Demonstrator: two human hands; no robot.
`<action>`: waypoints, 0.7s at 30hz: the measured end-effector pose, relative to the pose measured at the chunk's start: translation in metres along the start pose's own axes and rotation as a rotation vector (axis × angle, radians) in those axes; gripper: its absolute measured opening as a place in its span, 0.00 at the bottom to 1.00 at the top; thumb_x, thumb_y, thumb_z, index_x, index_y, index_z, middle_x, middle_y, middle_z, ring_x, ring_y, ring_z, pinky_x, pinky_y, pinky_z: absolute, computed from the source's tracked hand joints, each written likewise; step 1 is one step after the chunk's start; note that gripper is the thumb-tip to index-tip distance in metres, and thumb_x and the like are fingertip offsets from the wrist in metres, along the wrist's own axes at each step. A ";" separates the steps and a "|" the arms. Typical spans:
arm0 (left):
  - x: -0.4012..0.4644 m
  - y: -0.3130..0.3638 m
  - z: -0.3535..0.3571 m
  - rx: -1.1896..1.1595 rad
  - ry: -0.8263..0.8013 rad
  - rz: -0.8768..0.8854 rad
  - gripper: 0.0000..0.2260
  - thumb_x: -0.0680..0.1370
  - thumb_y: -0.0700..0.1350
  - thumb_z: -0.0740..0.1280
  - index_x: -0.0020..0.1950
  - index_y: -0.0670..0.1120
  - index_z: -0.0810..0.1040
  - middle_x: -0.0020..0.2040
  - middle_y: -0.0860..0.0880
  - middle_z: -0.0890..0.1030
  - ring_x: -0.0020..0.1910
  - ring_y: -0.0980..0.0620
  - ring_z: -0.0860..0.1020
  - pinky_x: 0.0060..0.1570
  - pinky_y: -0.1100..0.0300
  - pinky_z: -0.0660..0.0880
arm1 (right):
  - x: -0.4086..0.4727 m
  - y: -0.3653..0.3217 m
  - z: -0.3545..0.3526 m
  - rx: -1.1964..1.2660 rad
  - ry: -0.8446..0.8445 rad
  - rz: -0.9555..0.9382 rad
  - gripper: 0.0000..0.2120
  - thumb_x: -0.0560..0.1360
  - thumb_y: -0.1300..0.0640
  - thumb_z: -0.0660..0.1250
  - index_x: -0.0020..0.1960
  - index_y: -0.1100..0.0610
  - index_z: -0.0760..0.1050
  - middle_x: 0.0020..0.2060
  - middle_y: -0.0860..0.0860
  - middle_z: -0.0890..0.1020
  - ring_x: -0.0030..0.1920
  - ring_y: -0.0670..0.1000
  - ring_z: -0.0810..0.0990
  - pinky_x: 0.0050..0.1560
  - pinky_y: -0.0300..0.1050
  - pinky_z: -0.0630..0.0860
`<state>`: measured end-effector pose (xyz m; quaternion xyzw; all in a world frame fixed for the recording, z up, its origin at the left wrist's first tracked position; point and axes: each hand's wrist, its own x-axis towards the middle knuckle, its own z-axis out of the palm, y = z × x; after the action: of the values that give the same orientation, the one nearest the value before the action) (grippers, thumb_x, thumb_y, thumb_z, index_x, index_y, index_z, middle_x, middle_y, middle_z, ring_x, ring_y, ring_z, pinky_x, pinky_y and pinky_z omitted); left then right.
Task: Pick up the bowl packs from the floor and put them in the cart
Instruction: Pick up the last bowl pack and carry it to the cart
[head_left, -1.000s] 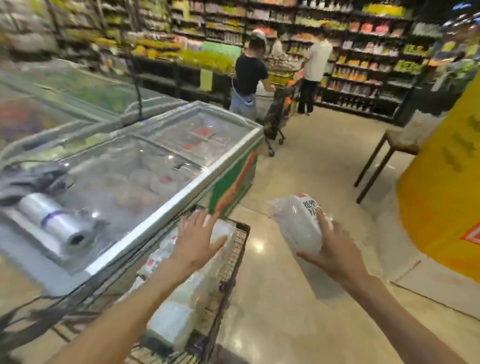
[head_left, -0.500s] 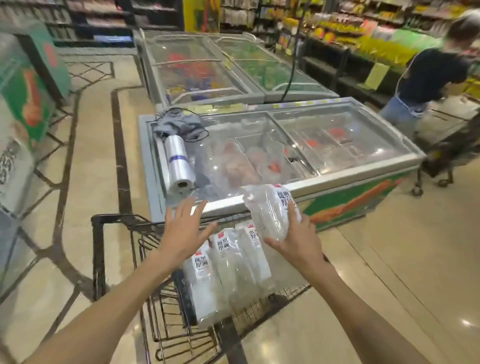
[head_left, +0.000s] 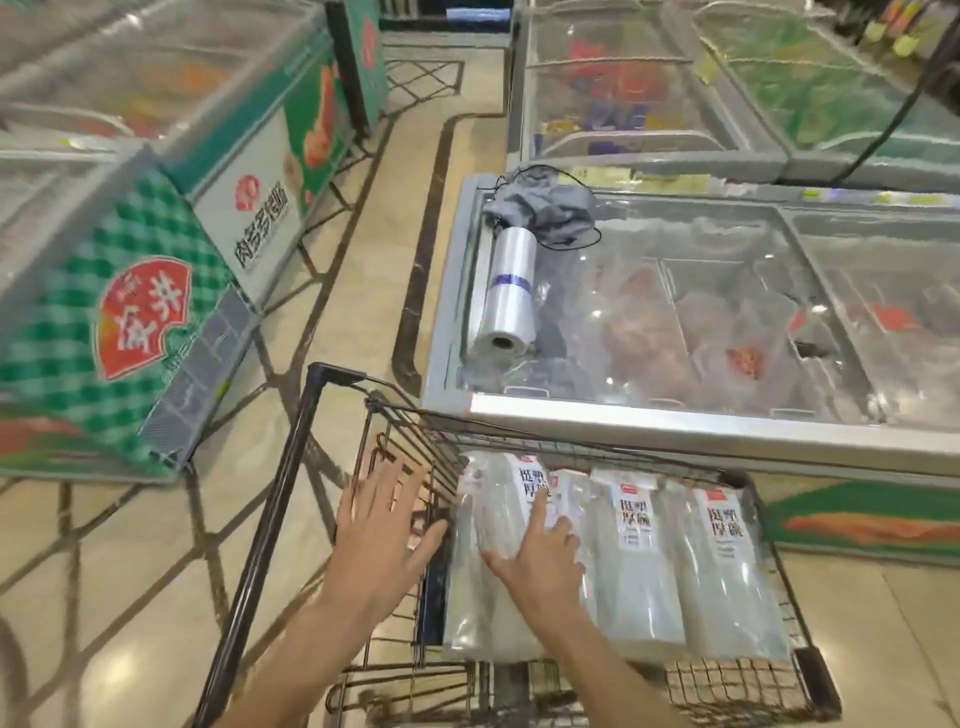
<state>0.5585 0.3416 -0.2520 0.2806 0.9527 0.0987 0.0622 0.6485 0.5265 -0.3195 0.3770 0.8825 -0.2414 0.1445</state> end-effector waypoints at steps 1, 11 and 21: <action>-0.004 -0.003 0.004 -0.008 -0.007 -0.005 0.30 0.82 0.66 0.50 0.82 0.56 0.55 0.83 0.50 0.55 0.82 0.50 0.48 0.80 0.45 0.47 | 0.006 -0.002 0.009 -0.014 -0.006 0.008 0.59 0.72 0.28 0.69 0.82 0.48 0.31 0.79 0.63 0.58 0.76 0.65 0.62 0.70 0.65 0.68; -0.022 -0.020 0.034 -0.075 -0.041 -0.068 0.30 0.82 0.66 0.47 0.83 0.58 0.49 0.83 0.54 0.51 0.82 0.55 0.45 0.80 0.43 0.47 | 0.030 -0.050 0.057 -0.074 -0.025 0.045 0.61 0.71 0.28 0.70 0.81 0.49 0.30 0.80 0.62 0.52 0.80 0.65 0.55 0.71 0.67 0.68; -0.022 -0.022 0.032 -0.057 -0.072 -0.060 0.30 0.82 0.66 0.44 0.83 0.56 0.52 0.83 0.52 0.52 0.82 0.53 0.44 0.80 0.44 0.45 | 0.024 -0.054 0.057 -0.120 -0.074 -0.022 0.61 0.70 0.25 0.67 0.82 0.50 0.31 0.81 0.59 0.53 0.80 0.62 0.56 0.68 0.63 0.75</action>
<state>0.5712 0.3164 -0.2869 0.2536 0.9546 0.1137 0.1075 0.5969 0.4784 -0.3613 0.3488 0.8935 -0.2032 0.1966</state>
